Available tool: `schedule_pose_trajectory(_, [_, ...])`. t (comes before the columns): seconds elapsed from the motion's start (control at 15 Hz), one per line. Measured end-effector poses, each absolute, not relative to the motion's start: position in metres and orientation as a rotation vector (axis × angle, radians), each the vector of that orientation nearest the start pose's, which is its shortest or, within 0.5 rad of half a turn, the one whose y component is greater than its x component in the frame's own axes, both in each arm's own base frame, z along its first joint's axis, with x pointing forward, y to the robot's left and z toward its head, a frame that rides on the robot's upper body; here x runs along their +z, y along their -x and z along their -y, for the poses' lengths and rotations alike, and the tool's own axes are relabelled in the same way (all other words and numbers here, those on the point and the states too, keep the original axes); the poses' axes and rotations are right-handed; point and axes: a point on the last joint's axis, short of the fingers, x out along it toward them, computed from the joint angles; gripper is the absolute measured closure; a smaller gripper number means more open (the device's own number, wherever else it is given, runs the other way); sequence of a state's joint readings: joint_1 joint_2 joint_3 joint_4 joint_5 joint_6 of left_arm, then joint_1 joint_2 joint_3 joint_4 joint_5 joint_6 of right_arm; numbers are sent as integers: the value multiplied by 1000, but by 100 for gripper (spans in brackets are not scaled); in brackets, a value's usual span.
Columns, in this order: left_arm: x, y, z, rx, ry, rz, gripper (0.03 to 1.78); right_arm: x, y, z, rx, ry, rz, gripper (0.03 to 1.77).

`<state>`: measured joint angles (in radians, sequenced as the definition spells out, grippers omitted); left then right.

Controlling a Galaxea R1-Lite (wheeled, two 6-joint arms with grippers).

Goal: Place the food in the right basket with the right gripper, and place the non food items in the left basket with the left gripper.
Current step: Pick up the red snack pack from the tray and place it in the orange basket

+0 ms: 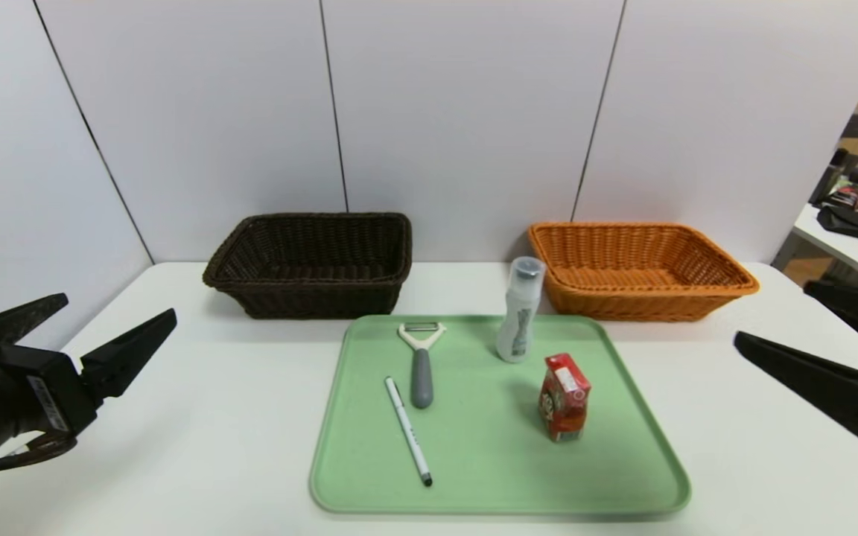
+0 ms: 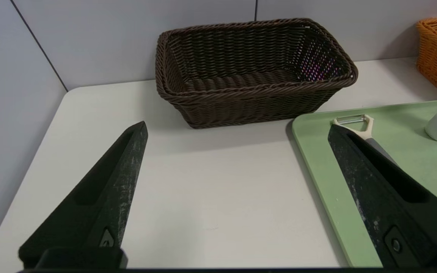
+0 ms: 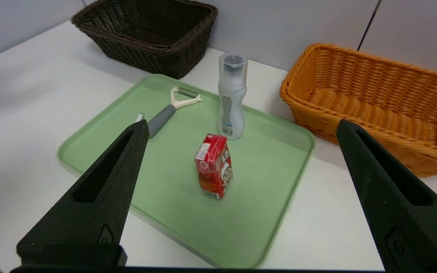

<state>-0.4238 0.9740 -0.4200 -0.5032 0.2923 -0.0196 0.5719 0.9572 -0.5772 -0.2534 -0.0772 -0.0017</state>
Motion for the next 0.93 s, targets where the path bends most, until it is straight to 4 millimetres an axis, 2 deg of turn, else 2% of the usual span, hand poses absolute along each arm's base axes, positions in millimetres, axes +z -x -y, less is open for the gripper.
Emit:
schedule_pose_trajectory(0.27, [203,-118,49,-145,26,-107,12,212,-109,-82,472,50,-224,10])
schedule_pose_trajectory(0.67, [198,-121,52,-149,17,-135,12,188,-118,-110,454,70,-320,10])
schedule_pose_trajectory(0.93, [197,-121,52,-141,15,-138,12,189,-125,-134,424,106,-338,10])
